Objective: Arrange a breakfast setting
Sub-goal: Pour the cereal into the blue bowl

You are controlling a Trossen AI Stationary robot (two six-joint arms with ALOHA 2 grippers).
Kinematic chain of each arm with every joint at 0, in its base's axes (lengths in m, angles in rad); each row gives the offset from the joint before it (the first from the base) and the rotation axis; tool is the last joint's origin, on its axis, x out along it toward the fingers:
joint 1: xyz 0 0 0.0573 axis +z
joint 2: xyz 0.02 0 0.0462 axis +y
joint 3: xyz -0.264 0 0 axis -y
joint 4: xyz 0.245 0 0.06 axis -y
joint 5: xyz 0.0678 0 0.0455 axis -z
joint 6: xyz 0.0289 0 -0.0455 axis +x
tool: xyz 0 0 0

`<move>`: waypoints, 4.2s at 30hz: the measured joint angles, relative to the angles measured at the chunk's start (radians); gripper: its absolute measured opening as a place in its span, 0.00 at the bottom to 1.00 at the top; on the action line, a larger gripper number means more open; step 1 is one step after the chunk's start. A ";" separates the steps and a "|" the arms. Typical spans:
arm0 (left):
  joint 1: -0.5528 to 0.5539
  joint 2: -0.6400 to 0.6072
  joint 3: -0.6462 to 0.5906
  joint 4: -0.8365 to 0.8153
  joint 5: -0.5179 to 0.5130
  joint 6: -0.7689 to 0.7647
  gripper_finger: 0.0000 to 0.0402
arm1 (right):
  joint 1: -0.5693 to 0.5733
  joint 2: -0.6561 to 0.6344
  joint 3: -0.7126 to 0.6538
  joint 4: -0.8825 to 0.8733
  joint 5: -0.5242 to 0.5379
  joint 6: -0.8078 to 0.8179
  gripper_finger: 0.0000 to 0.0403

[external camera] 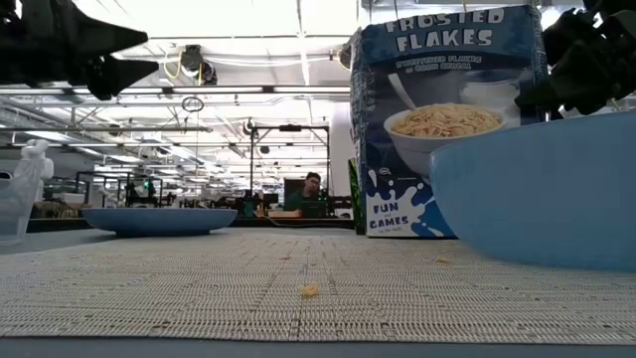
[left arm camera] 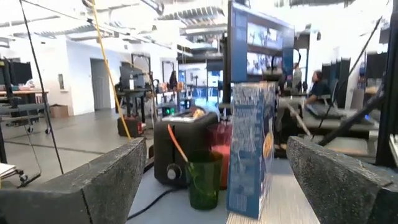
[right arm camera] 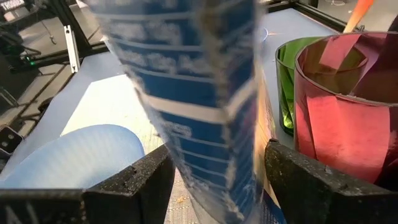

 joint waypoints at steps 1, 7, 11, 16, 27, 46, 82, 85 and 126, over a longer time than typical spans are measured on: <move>0.000 0.000 0.000 0.020 -0.003 0.000 0.97 | 0.000 0.000 0.000 0.000 0.000 -0.002 0.58; 0.000 0.000 0.000 0.118 -0.037 -0.002 0.97 | 0.000 0.000 0.000 0.000 0.000 -0.038 0.58; 0.000 0.000 0.000 0.192 -0.046 -0.037 0.97 | 0.000 0.000 0.000 0.000 0.000 -0.043 0.58; 0.000 0.079 0.014 0.255 -0.046 -0.125 0.97 | 0.000 0.000 0.000 0.000 0.000 -0.044 0.58; 0.000 0.641 0.257 0.305 -0.046 -0.115 0.97 | 0.000 0.000 0.000 0.000 0.000 -0.070 0.58; 0.192 1.403 0.732 0.157 0.220 -0.100 0.97 | 0.000 0.000 0.000 0.002 0.000 -0.068 0.58; 0.282 1.865 1.067 0.271 0.516 -0.119 0.72 | 0.000 0.000 0.000 0.008 0.000 -0.101 0.58; 0.281 1.865 1.067 0.270 0.522 -0.119 0.59 | 0.000 0.000 0.000 0.008 0.002 -0.100 0.58; 0.282 1.462 1.064 -0.256 0.518 -0.130 0.16 | 0.000 0.013 0.000 0.173 -0.003 0.022 0.58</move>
